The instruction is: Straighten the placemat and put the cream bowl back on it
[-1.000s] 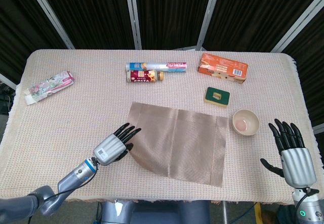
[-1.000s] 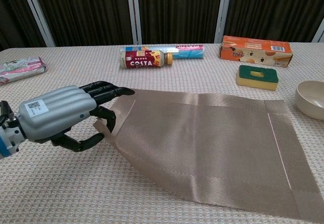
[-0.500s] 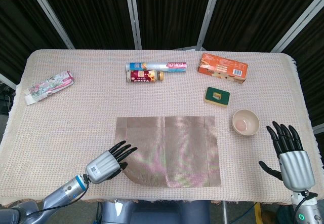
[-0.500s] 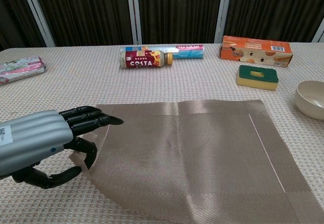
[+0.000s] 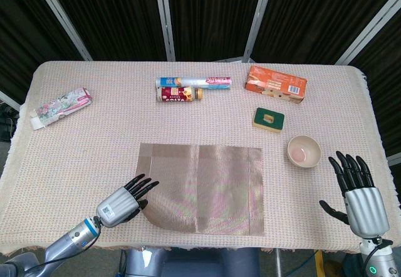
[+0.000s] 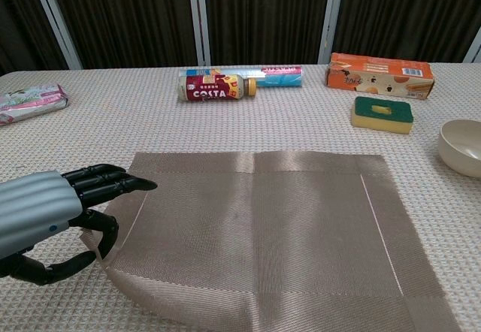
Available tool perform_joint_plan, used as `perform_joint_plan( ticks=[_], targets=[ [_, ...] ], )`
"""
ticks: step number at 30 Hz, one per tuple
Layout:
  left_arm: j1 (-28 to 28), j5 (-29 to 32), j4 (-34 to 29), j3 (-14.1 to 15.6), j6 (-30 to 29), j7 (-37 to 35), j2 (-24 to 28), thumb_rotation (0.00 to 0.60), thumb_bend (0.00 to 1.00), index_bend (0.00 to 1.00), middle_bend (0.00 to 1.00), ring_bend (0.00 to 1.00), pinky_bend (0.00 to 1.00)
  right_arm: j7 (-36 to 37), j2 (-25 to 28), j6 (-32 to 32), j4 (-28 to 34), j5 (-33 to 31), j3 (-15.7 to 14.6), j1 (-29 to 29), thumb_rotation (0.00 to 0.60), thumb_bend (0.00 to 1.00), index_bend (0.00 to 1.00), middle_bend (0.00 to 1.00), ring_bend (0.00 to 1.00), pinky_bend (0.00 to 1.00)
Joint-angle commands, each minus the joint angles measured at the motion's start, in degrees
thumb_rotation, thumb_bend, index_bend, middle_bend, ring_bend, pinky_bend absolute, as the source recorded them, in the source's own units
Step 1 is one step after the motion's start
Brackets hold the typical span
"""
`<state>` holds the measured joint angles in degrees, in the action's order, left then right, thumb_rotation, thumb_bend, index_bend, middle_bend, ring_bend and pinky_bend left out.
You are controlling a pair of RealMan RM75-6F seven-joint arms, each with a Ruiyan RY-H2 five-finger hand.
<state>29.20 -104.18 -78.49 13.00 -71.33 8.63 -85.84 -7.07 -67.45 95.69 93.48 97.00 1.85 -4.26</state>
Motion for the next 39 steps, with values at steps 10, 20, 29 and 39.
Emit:
perform_joint_plan(
  ticks=[10, 20, 29, 39],
  targets=[
    [-1.83, -0.6, 0.19, 1.3, -1.02, -1.59, 1.81, 0.6, 0.26, 0.43, 0.0, 0.0, 0.0, -0.37, 0.19, 0.37, 0.44, 0.87, -0.03, 0.5, 0.6, 0.0, 0.0, 0.0, 0.0, 0.0],
    [-3.25, 0.47, -8.23, 3.16, -1.78, -3.88, 10.02, 0.6, 0.0, 0.0, 0.0, 0.0, 0.0, -0.88, 0.19, -0.64, 0.69, 0.81, -0.17, 0.58, 0.6, 0.0, 0.0, 0.0, 0.0, 0.0],
    [-6.06, 5.02, -13.14, -0.76, -9.85, -5.6, 19.3, 0.6, 0.0, 0.0, 0.0, 0.0, 0.0, 1.31, 0.73, -5.61, 1.43, -2.76, 0.34, -0.94, 0.6, 0.0, 0.0, 0.0, 0.0, 0.0],
    [-9.74, 20.56, -15.68, -10.34, -12.96, -3.78, 19.37, 0.6, 0.0, 0.0, 0.0, 0.0, 0.0, 3.09, 0.99, -23.05, -1.34, -12.12, 4.2, -10.11, 0.6, 0.0, 0.08, 0.0, 0.0, 0.0]
  ],
)
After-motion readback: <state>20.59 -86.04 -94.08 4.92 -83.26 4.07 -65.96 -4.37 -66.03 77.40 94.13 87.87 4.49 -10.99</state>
